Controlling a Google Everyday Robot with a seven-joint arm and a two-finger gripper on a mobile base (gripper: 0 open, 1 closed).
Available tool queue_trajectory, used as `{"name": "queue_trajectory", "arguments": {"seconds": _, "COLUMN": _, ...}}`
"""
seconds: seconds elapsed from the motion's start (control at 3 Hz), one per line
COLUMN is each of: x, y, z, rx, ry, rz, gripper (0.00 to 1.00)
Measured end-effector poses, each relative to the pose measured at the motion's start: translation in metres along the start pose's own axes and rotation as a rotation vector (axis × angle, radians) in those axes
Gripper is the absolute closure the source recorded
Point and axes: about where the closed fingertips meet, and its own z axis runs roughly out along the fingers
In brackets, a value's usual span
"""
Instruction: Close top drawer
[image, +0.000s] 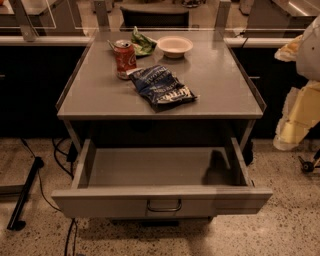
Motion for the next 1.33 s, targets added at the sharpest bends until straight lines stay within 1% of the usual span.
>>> {"name": "queue_trajectory", "arguments": {"seconds": 0.33, "x": 0.0, "y": 0.0, "z": 0.0, "rx": 0.0, "ry": 0.0, "rz": 0.0, "gripper": 0.02}}
{"name": "queue_trajectory", "arguments": {"seconds": 0.67, "x": 0.0, "y": 0.0, "z": 0.0, "rx": 0.0, "ry": 0.0, "rz": 0.0, "gripper": 0.25}}
{"name": "queue_trajectory", "arguments": {"seconds": 1.0, "x": -0.004, "y": 0.004, "z": 0.0, "rx": 0.039, "ry": -0.019, "rz": 0.016, "gripper": 0.55}}
{"name": "queue_trajectory", "arguments": {"seconds": 1.33, "x": -0.006, "y": 0.015, "z": 0.008, "rx": 0.067, "ry": -0.046, "rz": 0.042, "gripper": 0.8}}
